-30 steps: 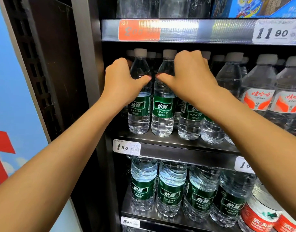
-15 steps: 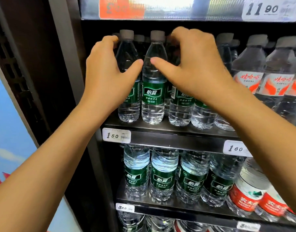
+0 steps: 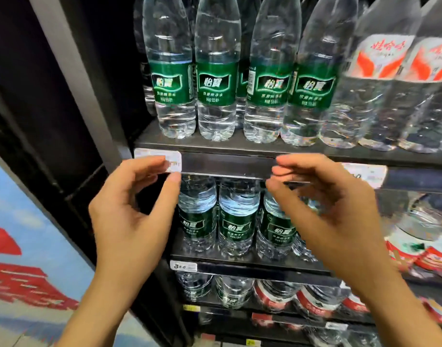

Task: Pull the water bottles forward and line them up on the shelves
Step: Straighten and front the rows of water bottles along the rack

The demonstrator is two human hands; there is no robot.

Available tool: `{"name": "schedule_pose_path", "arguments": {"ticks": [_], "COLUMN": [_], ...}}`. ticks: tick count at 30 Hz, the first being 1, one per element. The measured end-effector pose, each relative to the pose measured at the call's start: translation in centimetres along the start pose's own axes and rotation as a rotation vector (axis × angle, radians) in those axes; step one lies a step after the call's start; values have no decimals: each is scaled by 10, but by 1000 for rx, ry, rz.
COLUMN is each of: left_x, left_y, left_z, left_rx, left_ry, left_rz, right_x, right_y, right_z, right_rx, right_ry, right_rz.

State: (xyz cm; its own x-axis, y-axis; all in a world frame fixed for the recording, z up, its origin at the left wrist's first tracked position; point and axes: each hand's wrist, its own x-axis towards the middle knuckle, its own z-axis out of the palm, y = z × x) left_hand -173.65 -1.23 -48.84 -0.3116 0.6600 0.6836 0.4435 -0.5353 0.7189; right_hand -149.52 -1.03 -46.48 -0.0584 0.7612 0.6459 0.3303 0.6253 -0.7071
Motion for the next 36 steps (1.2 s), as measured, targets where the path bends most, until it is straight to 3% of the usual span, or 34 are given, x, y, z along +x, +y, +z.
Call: {"name": "schedule_pose_path", "arguments": {"ticks": [7,11,15,21,28,36], "left_x": [-38,-37,-16,19,40,40], "left_y": [-78,-112,-119,-114,-132,-126], "left_z": [15,25,41,58,61,60], "left_rx": [184,218,243,307,266,393], "left_ry": [-178,-243,-339,-253,-298,-245], "left_rz": [-245,-344,-307,-229,-384,-245], "right_x": [-42,-45,-31,-7,22,29], "right_y": [70,97,112,118,121,132], "right_z": [28,42,50,58,69,73], "right_rx": [-51,-150,-331,-574,-675,-721], "right_ry": [-90,-102,-64,-31,-200,-288], "right_rz": [300,345,250,221,198,301]}}
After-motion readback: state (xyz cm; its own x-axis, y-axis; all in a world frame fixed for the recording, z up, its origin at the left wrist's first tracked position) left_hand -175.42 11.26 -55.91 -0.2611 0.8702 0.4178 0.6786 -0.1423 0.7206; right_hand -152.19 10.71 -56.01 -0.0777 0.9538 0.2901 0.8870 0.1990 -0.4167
